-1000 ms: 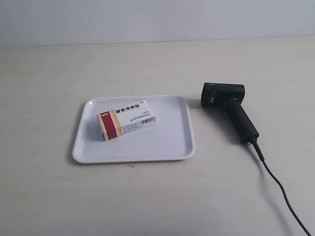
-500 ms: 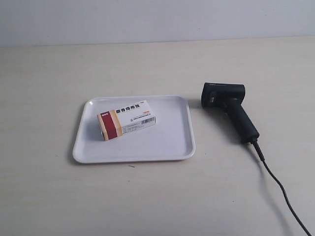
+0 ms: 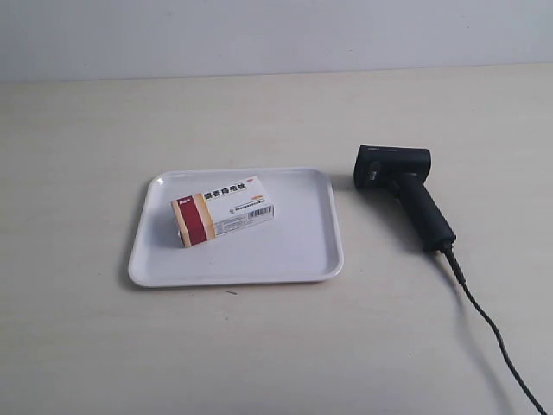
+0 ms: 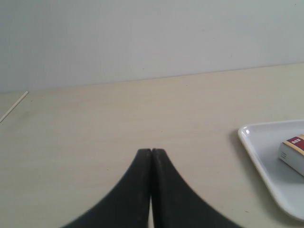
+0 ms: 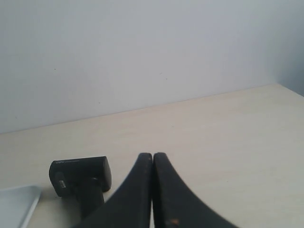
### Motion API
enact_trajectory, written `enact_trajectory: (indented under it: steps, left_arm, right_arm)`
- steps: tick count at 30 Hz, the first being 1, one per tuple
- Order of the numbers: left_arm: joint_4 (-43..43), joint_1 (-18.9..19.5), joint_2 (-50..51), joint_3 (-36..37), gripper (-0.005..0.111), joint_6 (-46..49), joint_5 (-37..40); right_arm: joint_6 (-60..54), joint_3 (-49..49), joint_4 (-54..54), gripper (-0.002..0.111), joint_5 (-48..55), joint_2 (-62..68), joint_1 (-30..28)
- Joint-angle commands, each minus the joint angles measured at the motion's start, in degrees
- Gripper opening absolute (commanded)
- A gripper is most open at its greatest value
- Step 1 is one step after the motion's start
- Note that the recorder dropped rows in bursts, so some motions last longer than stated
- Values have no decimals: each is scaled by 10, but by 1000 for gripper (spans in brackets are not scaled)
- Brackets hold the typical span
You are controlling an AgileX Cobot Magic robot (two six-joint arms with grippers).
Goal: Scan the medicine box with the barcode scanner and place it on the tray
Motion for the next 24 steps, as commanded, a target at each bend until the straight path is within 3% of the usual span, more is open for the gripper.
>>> enact_trajectory:
  steps: [1, 24]
  left_arm:
    - [-6, 2, -4, 0, 2, 2, -1]
    - [-6, 2, -4, 0, 2, 2, -1]
  right_arm:
    - [-5, 2, -4, 0, 1, -4, -3]
    - [-5, 2, -4, 0, 2, -4, -3]
